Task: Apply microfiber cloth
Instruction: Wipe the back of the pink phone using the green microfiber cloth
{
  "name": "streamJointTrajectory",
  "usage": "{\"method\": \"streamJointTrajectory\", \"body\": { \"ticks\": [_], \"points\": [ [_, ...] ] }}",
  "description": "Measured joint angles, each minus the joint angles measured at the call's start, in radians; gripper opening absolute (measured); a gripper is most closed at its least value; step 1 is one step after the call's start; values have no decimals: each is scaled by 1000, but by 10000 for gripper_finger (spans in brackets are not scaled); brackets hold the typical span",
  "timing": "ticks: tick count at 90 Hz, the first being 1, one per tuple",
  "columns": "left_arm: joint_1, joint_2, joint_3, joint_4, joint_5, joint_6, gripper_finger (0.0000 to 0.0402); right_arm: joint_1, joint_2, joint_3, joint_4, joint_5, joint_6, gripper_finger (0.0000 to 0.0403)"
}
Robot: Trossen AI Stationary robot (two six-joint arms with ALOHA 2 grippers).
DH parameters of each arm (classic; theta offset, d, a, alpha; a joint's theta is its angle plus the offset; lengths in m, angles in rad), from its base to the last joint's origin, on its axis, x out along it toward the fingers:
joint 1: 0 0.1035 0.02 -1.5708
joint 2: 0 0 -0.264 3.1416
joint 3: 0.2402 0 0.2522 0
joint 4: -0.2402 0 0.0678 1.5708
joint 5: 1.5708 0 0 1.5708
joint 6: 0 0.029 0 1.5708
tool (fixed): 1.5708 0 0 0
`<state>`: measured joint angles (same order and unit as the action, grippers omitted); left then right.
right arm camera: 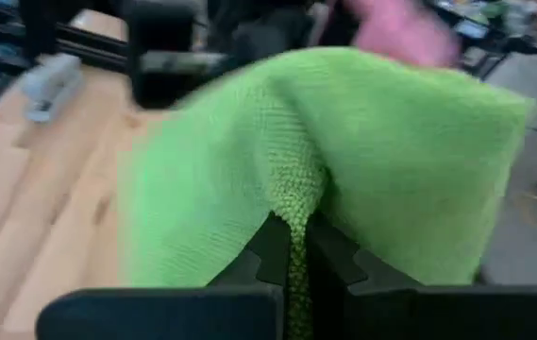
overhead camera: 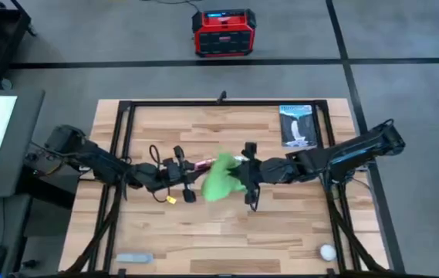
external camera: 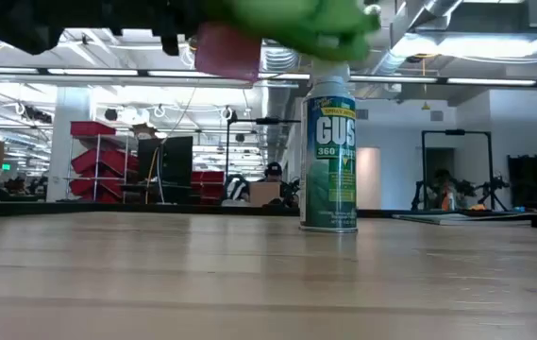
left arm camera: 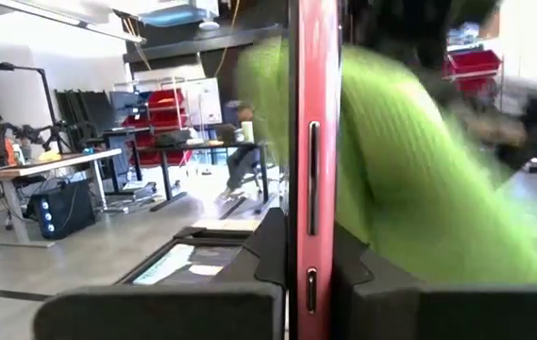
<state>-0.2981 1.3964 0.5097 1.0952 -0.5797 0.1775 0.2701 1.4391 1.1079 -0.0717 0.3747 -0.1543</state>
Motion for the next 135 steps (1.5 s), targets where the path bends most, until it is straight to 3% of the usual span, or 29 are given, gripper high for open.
{"method": "streamJointTrajectory", "body": {
  "ticks": [17, 53, 107, 135],
  "points": [
    [27, -44, -1, -35, 37, -1, 0, -22, 36, -85, 175, -75, 51, 0],
    [38, -83, 50, -83, 121, 21, 0, -74, 174, -86, 364, -195, 58, 0],
    [25, -74, 56, -84, 112, -2, 0, -132, 84, 67, 198, -169, -89, 0],
    [19, -72, 54, -96, 128, 1, 0, -132, 190, 28, 241, -201, 6, 0]
  ]
}}
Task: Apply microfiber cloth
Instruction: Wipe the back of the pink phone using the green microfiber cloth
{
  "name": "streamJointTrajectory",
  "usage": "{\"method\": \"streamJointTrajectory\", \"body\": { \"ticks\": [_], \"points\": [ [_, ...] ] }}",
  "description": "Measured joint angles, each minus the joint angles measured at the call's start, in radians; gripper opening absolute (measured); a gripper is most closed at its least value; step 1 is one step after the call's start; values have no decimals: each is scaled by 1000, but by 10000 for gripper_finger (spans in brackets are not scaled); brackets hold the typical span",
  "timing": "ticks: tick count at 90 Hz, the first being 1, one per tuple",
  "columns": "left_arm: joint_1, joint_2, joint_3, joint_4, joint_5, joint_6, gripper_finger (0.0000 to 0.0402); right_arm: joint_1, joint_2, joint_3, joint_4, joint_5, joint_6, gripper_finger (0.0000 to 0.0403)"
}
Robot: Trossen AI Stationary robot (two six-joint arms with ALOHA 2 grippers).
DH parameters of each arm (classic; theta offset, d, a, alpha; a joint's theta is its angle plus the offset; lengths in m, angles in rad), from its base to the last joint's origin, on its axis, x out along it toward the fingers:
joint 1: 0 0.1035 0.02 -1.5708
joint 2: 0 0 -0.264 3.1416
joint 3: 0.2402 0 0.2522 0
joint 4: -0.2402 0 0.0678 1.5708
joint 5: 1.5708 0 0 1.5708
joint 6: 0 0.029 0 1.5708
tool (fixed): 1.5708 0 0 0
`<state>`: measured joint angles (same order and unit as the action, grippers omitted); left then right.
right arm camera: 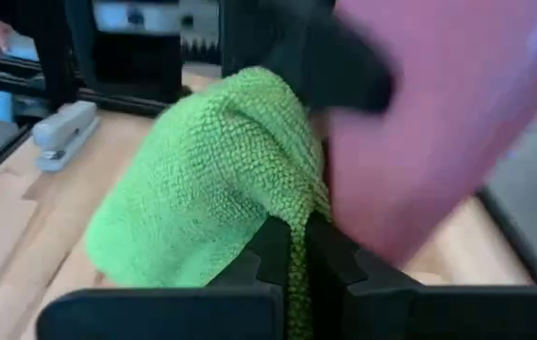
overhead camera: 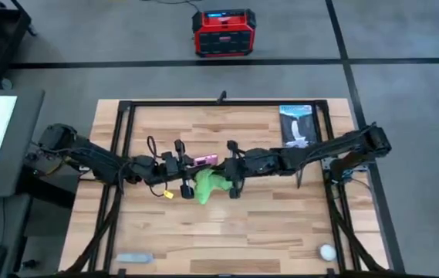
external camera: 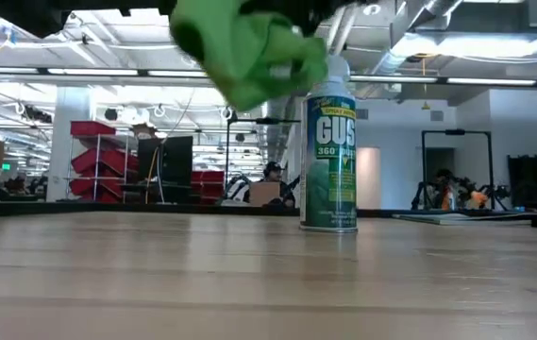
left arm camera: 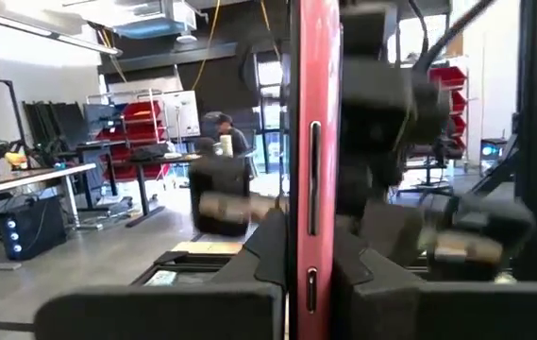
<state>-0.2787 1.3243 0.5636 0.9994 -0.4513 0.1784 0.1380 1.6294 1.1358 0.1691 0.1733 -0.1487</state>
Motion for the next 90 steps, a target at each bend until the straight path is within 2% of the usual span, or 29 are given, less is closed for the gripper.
{"method": "streamJointTrajectory", "body": {
  "ticks": [20, 60, 83, 90],
  "points": [
    [-18, 0, 0, 3, -6, 5, 0, -8, 7, -1, 5, -11, -1, 0],
    [-22, 39, 1, 24, -37, -27, 0, -18, -188, 2, -75, 29, -94, 0],
    [-23, 77, -1, 39, -55, -17, 0, 5, -251, 3, -125, 109, -117, 0],
    [-25, 71, -13, 37, -39, -3, 0, 29, -278, 3, -164, 201, -137, 0]
  ]
}}
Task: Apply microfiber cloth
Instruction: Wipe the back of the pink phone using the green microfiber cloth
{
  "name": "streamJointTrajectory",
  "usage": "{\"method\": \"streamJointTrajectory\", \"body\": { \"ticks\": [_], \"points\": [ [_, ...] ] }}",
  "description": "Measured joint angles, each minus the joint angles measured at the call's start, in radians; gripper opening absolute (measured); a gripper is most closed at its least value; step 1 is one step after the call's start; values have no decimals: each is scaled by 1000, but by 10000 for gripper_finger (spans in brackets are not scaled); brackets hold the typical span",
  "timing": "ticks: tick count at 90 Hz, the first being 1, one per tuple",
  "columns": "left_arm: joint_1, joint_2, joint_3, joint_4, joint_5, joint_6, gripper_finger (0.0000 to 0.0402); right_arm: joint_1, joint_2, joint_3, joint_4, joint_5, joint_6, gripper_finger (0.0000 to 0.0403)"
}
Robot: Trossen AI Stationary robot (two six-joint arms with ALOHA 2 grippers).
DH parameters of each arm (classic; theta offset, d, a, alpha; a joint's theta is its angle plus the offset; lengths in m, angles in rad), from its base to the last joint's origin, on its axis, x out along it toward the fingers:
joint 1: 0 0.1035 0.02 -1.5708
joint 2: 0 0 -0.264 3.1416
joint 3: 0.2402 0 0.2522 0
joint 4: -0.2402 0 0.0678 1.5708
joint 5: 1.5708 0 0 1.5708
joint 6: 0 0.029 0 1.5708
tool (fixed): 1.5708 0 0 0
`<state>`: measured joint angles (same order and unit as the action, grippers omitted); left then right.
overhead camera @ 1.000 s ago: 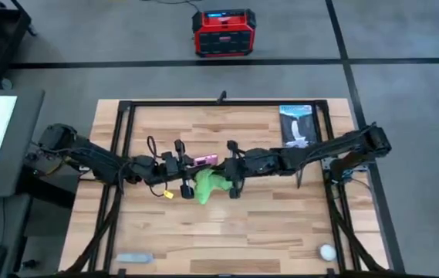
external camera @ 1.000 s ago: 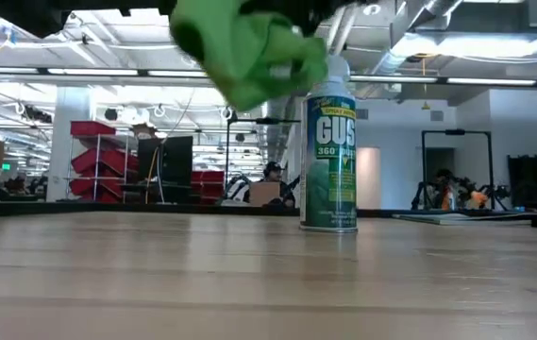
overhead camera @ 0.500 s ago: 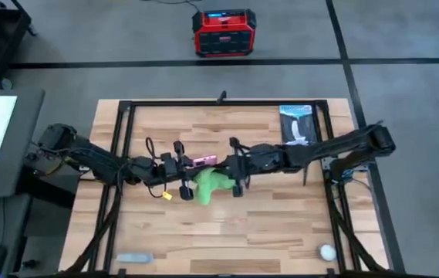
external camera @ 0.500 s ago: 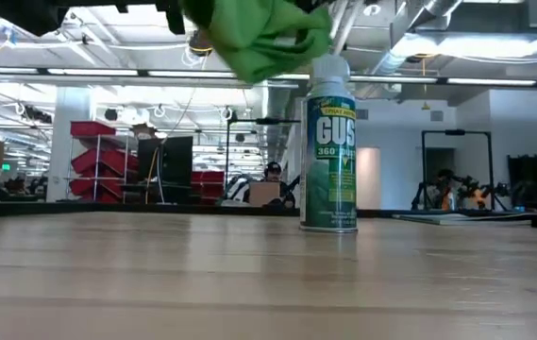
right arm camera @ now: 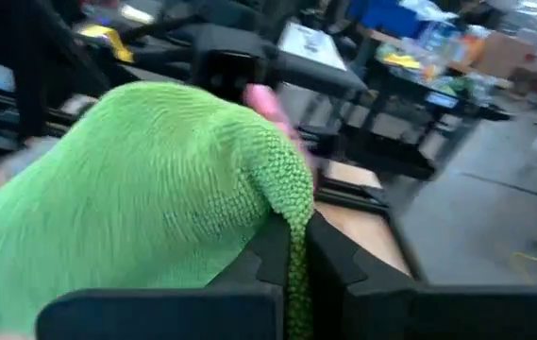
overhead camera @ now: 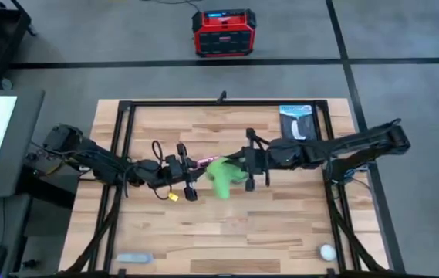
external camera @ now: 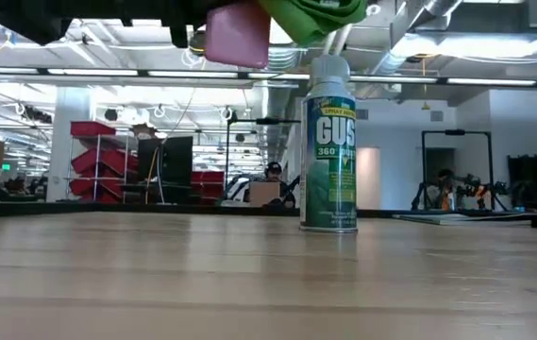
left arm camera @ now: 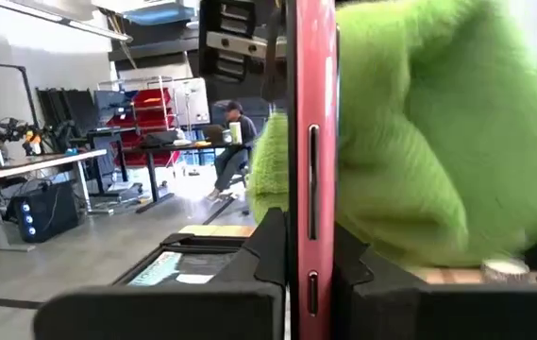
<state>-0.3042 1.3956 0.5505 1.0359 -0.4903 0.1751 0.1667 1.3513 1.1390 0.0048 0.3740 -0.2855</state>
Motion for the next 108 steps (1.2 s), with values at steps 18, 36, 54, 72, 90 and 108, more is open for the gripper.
{"method": "streamJointTrajectory", "body": {
  "ticks": [18, 36, 54, 72, 90, 108],
  "points": [
    [-21, -69, -58, -12, -28, 35, 0, 57, -101, 2, -195, 100, 36, 0],
    [-26, -219, -119, -186, -40, 19, 0, 123, -194, 1, -410, 87, 122, 0],
    [-25, -360, -131, -408, -42, 1, 0, 179, -318, -125, -455, 74, 224, 0],
    [-24, -425, -131, -505, -30, 8, 0, 186, -490, -338, -437, 102, 367, 0],
    [-24, -430, -131, -537, -28, 8, 0, 197, -628, -516, -399, 109, 468, 0],
    [-24, -430, -131, -551, -27, 7, 0, 243, -710, -655, -290, 118, 511, 0]
  ]
}}
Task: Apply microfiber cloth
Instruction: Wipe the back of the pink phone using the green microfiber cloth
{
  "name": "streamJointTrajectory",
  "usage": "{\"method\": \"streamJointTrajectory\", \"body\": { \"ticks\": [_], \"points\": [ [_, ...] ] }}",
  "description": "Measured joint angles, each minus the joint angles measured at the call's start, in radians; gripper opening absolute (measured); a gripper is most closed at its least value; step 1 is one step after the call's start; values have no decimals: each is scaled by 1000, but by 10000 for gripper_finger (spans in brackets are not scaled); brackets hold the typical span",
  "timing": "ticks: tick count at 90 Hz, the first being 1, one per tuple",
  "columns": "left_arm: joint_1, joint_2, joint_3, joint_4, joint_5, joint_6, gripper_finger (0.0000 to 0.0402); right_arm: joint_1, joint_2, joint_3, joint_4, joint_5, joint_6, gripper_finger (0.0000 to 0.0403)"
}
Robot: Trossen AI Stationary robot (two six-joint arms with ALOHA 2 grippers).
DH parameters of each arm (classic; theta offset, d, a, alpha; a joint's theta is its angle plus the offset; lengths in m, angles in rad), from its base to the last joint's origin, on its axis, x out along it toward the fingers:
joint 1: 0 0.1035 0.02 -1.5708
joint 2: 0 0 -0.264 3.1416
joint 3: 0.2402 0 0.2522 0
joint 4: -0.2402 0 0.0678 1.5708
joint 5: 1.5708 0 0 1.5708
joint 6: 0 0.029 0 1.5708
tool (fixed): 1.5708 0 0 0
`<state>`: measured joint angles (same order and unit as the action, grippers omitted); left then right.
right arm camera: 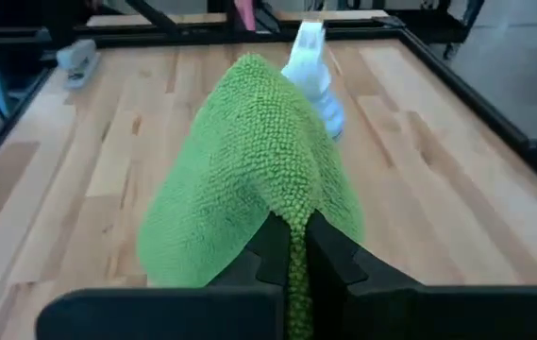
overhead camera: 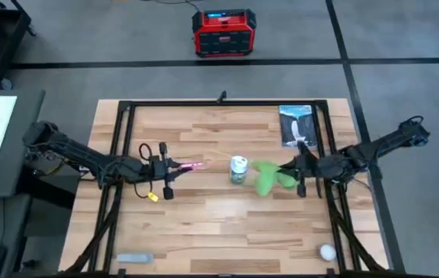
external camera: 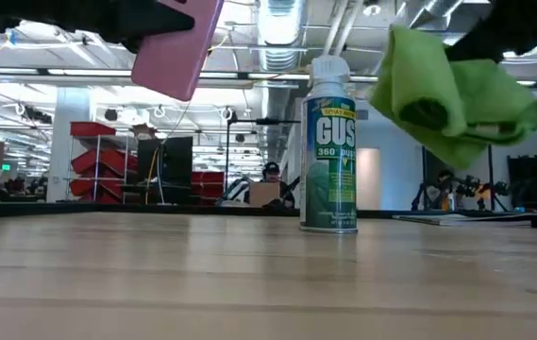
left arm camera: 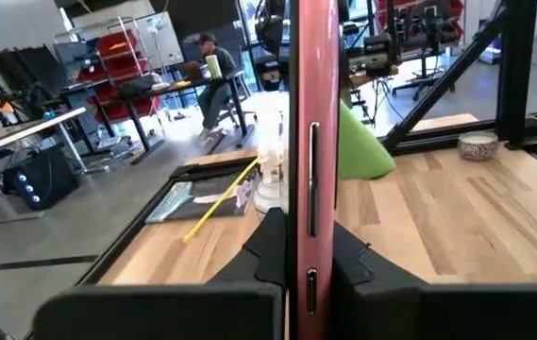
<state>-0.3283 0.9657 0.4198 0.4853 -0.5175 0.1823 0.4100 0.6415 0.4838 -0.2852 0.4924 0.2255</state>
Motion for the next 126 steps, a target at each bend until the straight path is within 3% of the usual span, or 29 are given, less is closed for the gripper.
{"method": "streamJointTrajectory", "body": {
  "ticks": [27, 56, 80, 126],
  "points": [
    [0, 0, 0, -7, 0, -2, 0, 51, 2, -133, 123, 5, 113, 0],
    [0, 0, 1, -18, 0, -4, 0, 133, 37, -173, 170, 7, 229, 0],
    [4, -3, 1, -23, -1, 4, 0, 140, 220, -174, 257, 3, 266, 0],
    [5, -98, 2, -113, -3, 2, 0, 122, 644, -174, 616, -152, 291, 0]
  ]
}}
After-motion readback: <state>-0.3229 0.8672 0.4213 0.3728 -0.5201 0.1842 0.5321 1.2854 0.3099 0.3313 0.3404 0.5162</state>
